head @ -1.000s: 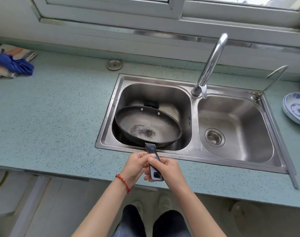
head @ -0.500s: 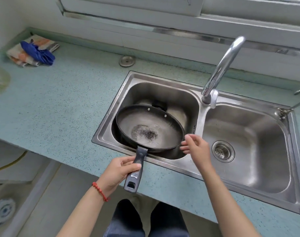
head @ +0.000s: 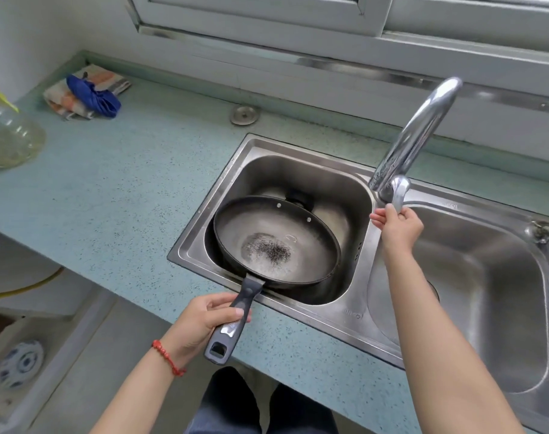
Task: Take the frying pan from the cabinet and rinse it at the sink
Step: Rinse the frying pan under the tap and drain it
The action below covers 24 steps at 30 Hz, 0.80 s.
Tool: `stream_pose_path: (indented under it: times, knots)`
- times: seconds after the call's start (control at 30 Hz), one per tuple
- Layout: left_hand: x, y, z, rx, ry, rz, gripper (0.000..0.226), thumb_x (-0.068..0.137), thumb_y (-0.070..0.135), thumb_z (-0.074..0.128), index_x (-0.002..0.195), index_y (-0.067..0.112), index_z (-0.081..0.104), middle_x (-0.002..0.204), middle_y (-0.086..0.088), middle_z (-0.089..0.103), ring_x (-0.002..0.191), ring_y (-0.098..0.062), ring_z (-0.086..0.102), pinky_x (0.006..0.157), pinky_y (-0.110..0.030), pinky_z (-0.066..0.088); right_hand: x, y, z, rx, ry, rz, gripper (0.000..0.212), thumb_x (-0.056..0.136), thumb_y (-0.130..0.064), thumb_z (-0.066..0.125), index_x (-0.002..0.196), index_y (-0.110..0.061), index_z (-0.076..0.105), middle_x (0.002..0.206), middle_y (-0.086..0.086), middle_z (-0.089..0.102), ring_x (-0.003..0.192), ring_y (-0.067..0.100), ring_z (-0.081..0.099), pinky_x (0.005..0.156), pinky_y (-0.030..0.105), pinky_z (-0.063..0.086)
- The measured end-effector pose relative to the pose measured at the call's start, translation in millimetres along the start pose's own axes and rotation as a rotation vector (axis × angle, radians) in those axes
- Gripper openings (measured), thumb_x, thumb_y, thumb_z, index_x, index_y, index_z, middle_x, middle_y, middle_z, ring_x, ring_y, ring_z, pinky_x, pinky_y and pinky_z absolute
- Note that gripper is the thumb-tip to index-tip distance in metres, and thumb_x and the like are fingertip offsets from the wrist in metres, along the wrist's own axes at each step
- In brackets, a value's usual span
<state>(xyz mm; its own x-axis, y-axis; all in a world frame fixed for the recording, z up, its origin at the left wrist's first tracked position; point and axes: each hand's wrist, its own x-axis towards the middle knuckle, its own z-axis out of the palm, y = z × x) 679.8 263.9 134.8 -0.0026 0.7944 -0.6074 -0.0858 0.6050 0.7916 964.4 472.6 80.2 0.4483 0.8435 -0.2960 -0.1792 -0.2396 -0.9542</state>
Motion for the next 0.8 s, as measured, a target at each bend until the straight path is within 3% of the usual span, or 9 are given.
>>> stream_pose_path:
  times: [0.13,0.3,0.47,0.8]
  knots:
    - [1,1,-1,0.014,0.003,-0.012,0.061,0.044,0.027,0.077,0.099,0.005,0.066,0.090,-0.017,0.074,0.087,-0.025,0.071,0.074,-0.024,0.056,6,-2,-12,0.074,0.034,0.002,0.020,0.089,-0.001,0.050,0.071,-0.009,0.053,0.048,-0.002,0.064,0.040,0.004,0.060,0.045,0.014,0.050]
    - [1,1,-1,0.010,0.001,-0.014,0.062,0.043,0.026,0.077,0.099,0.002,0.065,0.089,-0.016,0.074,0.084,-0.023,0.071,0.071,-0.023,0.056,20,-6,-29,0.087,0.057,-0.001,0.007,0.089,0.001,0.049,0.094,0.005,0.053,0.041,-0.009,0.064,0.040,0.004,0.061,0.043,0.013,0.050]
    - [0,2,-1,-0.013,-0.010,-0.022,0.062,0.042,0.024,0.078,0.098,0.001,0.065,0.086,-0.016,0.074,0.080,-0.022,0.072,0.066,-0.022,0.056,20,-10,-24,0.137,0.066,0.024,0.021,0.088,0.003,0.048,0.069,-0.004,0.054,0.040,-0.008,0.063,0.041,0.005,0.062,0.045,0.013,0.050]
    - [2,0,-2,-0.008,-0.044,-0.002,0.060,0.041,0.025,0.076,0.096,0.003,0.065,0.083,-0.014,0.075,0.079,-0.020,0.072,0.066,-0.019,0.054,22,-24,-22,0.191,0.050,0.017,0.022,0.088,0.003,0.048,0.068,-0.007,0.050,0.041,-0.006,0.064,0.042,0.007,0.064,0.046,0.016,0.053]
